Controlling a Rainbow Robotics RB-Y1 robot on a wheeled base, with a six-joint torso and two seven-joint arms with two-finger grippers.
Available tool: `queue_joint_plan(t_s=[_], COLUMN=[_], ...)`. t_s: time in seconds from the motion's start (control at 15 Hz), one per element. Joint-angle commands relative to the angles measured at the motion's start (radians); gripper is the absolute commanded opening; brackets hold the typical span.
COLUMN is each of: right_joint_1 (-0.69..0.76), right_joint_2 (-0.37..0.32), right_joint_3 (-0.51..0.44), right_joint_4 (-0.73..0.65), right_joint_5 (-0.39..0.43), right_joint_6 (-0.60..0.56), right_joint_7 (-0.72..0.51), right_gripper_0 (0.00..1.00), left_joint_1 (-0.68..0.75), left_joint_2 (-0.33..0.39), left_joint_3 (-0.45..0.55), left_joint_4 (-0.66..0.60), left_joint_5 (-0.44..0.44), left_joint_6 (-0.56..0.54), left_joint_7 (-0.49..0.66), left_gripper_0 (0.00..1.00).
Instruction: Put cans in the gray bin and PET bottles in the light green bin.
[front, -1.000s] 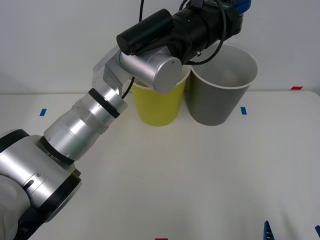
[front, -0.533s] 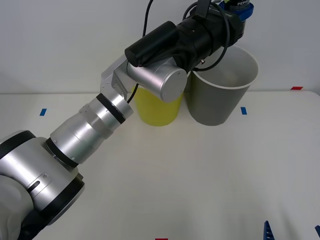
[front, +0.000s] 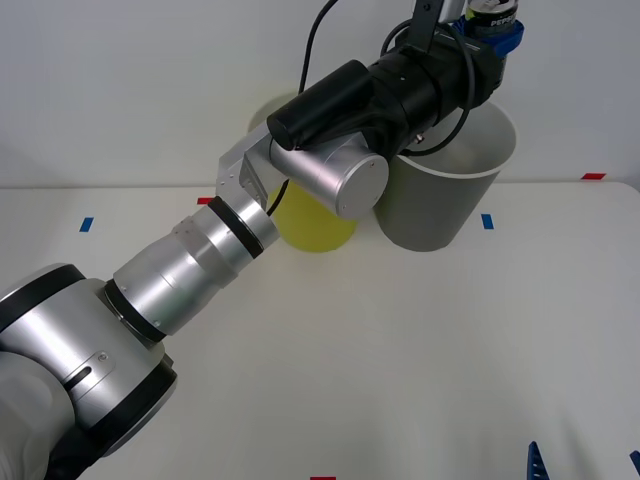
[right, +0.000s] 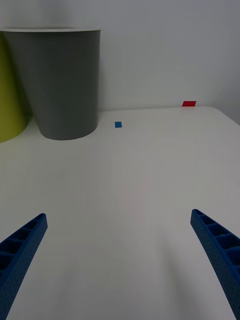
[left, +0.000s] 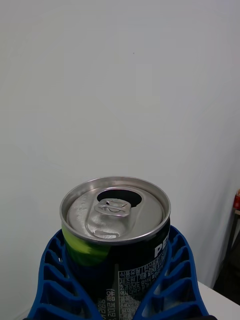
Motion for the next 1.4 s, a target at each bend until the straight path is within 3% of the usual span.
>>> queue_joint_plan(t_s=[0.07,0.27,0.4,0.6,0.67,0.73,1.0,1.4], right_joint_1=[0.0,0.0,0.0,0.0,0.0,0.0,0.0,0.0], right_joint_2=[0.0,0.0,0.0,0.0,0.0,0.0,0.0,0.0], right_joint_3=[0.0,0.0,0.0,0.0,0.0,0.0,0.0,0.0], right_joint_4=[0.0,0.0,0.0,0.0,0.0,0.0,0.0,0.0], right_joint_5=[0.0,0.0,0.0,0.0,0.0,0.0,0.0,0.0], right_joint_6=[0.0,0.0,0.0,0.0,0.0,0.0,0.0,0.0], right_joint_7=[0.0,0.0,0.0,0.0,0.0,0.0,0.0,0.0], right_gripper_0=[1.0,1.0,1.0,1.0,1.0,1.0,1.0,1.0], left_joint_1=[0.001,0.001,0.001,0.001,0.001,0.001,0.058,0.231], left_joint_2=[0.0,0.009,0.017,0.019,0.019,0.02,0.097,0.364], left_joint_3=[-0.004,-0.004,-0.004,-0.004,-0.004,-0.004,-0.007,0.0], left_joint_4=[0.008,0.008,0.008,0.008,0.008,0.008,-0.04,-0.365], left_joint_5=[0.0,-0.005,-0.005,-0.008,-0.008,-0.006,0.003,0.018], left_joint_6=[-0.007,-0.009,-0.01,-0.013,-0.012,-0.012,-0.046,-0.047], left_joint_7=[-0.001,-0.004,-0.007,-0.013,-0.013,-0.013,-0.007,0.011], left_gripper_0=[0.0,0.0,0.22,0.22,0.95,1.0,1.0,1.0])
